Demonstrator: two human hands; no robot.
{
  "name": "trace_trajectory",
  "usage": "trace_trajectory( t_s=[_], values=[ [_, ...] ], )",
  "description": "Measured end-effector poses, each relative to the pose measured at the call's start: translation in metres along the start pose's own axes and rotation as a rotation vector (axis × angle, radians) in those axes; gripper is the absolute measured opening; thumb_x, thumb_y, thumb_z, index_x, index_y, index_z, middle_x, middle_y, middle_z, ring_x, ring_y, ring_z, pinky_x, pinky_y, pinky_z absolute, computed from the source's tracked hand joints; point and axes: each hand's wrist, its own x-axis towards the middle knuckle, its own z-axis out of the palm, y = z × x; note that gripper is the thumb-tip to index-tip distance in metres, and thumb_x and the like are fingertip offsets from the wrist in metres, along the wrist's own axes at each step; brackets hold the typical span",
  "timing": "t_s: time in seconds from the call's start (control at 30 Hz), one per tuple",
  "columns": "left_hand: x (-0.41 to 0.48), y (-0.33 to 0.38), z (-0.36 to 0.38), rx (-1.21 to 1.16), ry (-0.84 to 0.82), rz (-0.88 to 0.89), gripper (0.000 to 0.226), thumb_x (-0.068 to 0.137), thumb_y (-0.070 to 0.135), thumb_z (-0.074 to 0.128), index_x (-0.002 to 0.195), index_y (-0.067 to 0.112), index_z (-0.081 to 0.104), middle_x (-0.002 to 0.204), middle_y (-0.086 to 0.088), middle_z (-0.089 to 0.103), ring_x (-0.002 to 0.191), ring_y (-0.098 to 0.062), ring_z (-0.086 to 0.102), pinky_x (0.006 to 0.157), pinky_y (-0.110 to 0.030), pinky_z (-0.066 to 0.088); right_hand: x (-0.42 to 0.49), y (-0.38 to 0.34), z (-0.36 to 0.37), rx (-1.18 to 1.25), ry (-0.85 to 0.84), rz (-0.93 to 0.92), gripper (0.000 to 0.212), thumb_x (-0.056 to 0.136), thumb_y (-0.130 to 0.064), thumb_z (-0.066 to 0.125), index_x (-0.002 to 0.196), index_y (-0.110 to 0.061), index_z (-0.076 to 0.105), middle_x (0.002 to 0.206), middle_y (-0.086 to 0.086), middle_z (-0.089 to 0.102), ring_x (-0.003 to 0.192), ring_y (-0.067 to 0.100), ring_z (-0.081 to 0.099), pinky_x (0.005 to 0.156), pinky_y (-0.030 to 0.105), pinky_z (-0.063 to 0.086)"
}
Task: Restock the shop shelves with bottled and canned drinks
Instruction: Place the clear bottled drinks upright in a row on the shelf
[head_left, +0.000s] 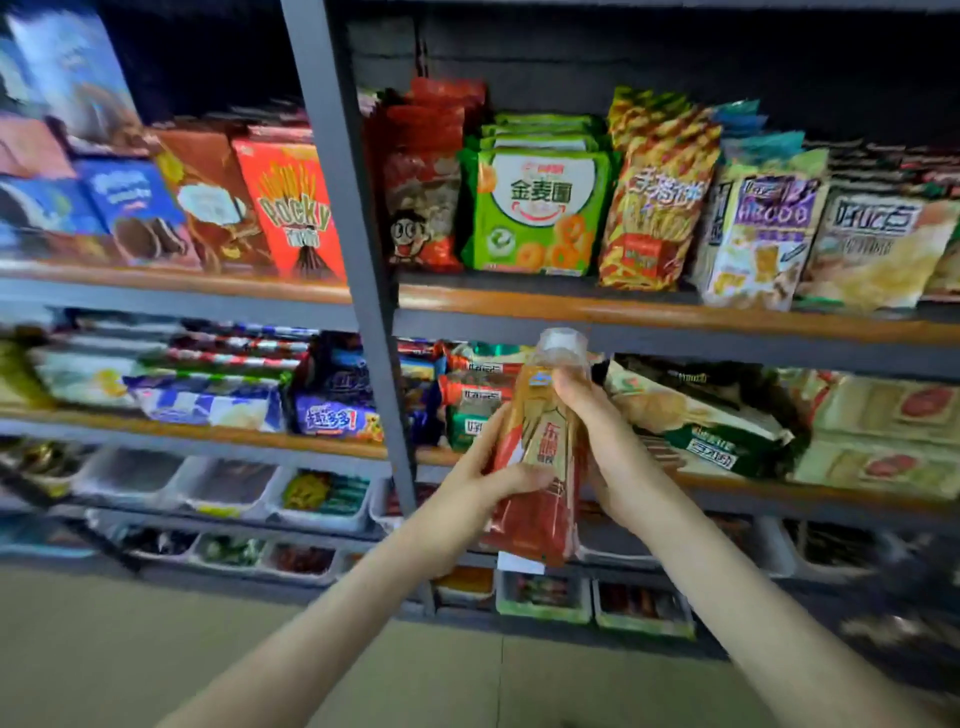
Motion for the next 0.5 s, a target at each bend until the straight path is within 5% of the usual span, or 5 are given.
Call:
trace_trajectory(
  t_s=[0.13,0.27,0.37,0.5],
  values=[
    [-0.004,-0.010,-0.010,-0.002,0.086,-0.136,0.079,0.059,0.028,0.078,0.130,0.038,0.046,0.110,0.003,0.071,0.099,-0.020,0.069,0.077,-0.034,0.056,0.013,0.024,0.004,-0.206,-0.053,0.248,0.080,0.068,-0.076,0.064,0.132,-0.029,0.055,0.129,0.000,0.062,0.118,0.023,0.059,0.106,0.050,0.042],
    [-0.006,-0.019,-0.016,0.332,0.227,-0.188,0.091,0.060,0.042,0.077,0.140,0.042,0.033,0.104,0.012,0.069,0.092,-0.012,0.069,0.084,-0.033,0.056,0.015,0.041,0.005,-0.325,-0.141,0.328,0.036,0.088,-0.051,0.061,0.112,-0.026,0.060,0.104,0.000,0.070,0.096,0.018,0.067,0.091,0.043,0.054],
    [-0.010,-0.024,-0.015,0.848,0.232,-0.183,0.097,0.076,0.053,0.069,0.149,0.045,0.007,0.103,0.011,0.065,0.087,-0.009,0.064,0.077,-0.015,0.048,0.014,0.057,0.010,-0.269,-0.132,0.349,0.049,0.080,-0.048,0.072,0.121,-0.024,0.057,0.103,0.000,0.072,0.092,0.016,0.070,0.080,0.038,0.059],
    [-0.015,-0.032,-0.029,0.756,0.248,-0.141,0.069,0.089,0.056,0.056,0.147,0.052,0.018,0.100,0.006,0.070,0.087,-0.010,0.068,0.085,-0.026,0.053,0.015,0.070,0.006,-0.074,-0.125,0.354,0.037,0.085,-0.036,0.070,0.119,-0.028,0.055,0.103,0.001,0.073,0.091,0.018,0.071,0.077,0.038,0.058]
  ],
)
